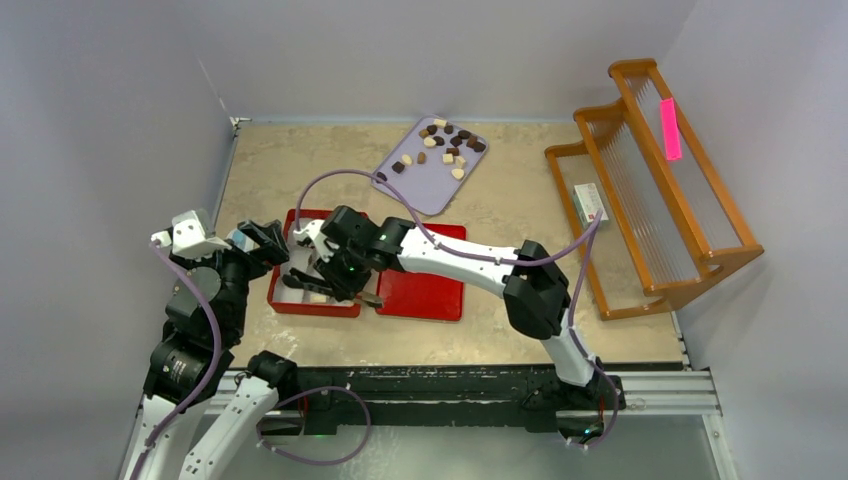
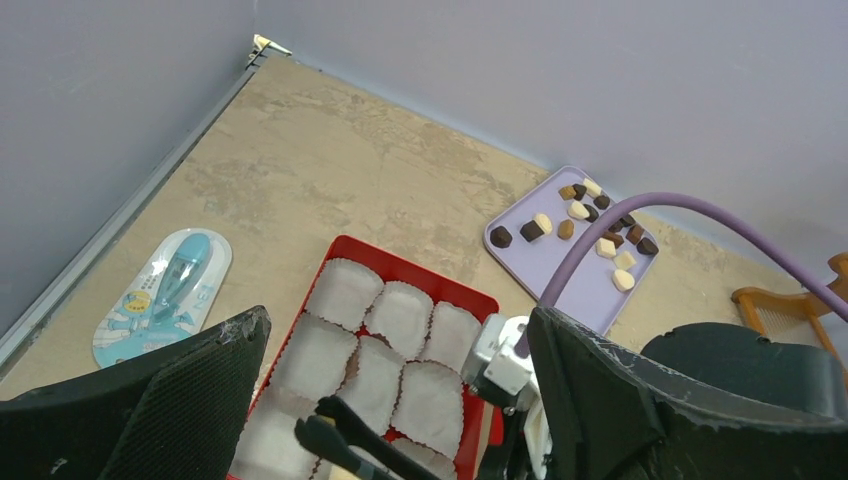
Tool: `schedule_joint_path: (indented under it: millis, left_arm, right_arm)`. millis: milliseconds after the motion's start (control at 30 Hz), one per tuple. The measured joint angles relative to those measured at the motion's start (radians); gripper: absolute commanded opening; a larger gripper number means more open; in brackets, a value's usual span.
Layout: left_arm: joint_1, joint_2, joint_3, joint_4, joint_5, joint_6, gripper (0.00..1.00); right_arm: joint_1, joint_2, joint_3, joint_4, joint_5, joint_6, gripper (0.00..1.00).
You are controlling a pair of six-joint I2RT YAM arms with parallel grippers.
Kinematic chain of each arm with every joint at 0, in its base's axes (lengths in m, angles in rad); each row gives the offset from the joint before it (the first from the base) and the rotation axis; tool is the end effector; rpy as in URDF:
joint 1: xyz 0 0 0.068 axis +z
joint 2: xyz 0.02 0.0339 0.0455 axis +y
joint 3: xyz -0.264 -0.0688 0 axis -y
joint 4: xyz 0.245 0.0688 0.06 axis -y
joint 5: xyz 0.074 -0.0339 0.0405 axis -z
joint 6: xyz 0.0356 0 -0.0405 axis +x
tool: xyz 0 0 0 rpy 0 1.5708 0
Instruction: Pack the chocolate
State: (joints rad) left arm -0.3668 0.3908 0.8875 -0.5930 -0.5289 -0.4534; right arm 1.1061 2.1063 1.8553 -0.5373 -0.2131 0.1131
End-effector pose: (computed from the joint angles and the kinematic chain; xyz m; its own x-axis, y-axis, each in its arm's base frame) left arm 0.0689 -0.0072 0.3735 -0.0110 -0.4009 -0.9160 -0.1824 0.9015 -0.3924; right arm 0.2100 0.4357 0.2607 -0.4219 -0.5955 -0.6836 -0.8987 0.3743 0.2286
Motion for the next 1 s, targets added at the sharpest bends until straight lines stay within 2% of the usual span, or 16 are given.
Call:
schedule_joint_path:
  millis: [667,1000]
  left_arm:
    - [0.0,-0.002,0.0,0.0,-0.003,0.0,1.0]
    - [0.0,-0.002,0.0,0.0,-0.002,0.0,1.0]
  right_arm:
    - [0.031,0.089,0.088,-0.033,-0.018,0.003,0.39]
    - [0.031,0.089,0.093,-0.035,-0.014,0.008,0.38]
